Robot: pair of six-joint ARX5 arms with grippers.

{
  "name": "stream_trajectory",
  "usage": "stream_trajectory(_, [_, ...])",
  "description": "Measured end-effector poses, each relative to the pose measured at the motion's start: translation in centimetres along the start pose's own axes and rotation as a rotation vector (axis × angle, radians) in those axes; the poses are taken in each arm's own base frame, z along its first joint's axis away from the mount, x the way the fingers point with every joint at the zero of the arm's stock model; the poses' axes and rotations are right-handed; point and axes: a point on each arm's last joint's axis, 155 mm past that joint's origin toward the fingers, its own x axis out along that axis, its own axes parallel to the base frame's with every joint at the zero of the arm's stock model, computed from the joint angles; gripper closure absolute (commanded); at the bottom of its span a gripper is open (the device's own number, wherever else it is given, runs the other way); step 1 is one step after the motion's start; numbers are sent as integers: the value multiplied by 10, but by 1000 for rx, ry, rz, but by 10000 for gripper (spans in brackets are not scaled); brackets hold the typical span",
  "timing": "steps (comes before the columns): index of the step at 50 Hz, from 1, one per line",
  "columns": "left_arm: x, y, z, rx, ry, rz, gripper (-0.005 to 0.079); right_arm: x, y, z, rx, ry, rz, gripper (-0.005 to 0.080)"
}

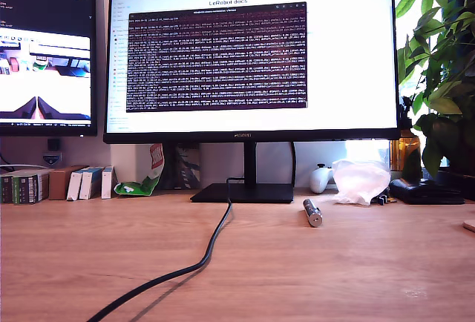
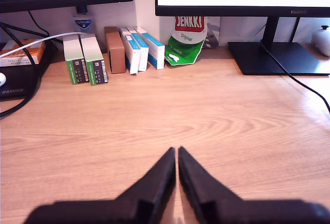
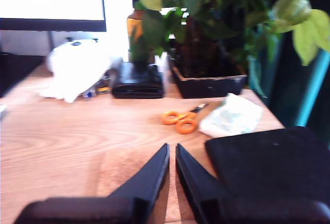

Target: Pick the metallic laser pointer with your right arm, pass it to your left arm, then place it down to the left side of the table

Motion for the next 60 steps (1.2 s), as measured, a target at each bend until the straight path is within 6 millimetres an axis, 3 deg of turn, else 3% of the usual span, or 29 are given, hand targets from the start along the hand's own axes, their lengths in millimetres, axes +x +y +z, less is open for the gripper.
stream_trajectory(10, [0, -2, 1, -41, -8, -10, 765, 0, 10, 3, 203, -9, 53, 753])
stream_trajectory(16, [2, -6, 10, -158, -53, -41, 765, -4, 32, 25, 381, -67, 193, 752])
stream_trajectory(21, [-2, -18, 35, -247, -144, -115, 765, -13, 51, 53, 401, -158, 327, 745])
stream_trajectory(26, [-9, -29, 64, -235, -251, -188, 765, -18, 53, 66, 418, -189, 356, 726])
stream_trajectory(33, [-16, -36, 79, -219, -292, -224, 765, -26, 57, 82, 418, -183, 382, 716])
stream_trajectory(43, [-23, -42, 108, -180, -309, -241, 765, -34, 54, 136, 355, -194, 379, 712])
stream_trajectory(49, [-16, -48, 116, -100, -268, -256, 765, -25, 56, 157, 339, -116, 381, 698])
stream_trajectory(60, [13, -46, 102, -2, -125, -253, 765, 10, 91, 159, 324, 152, 454, 698])
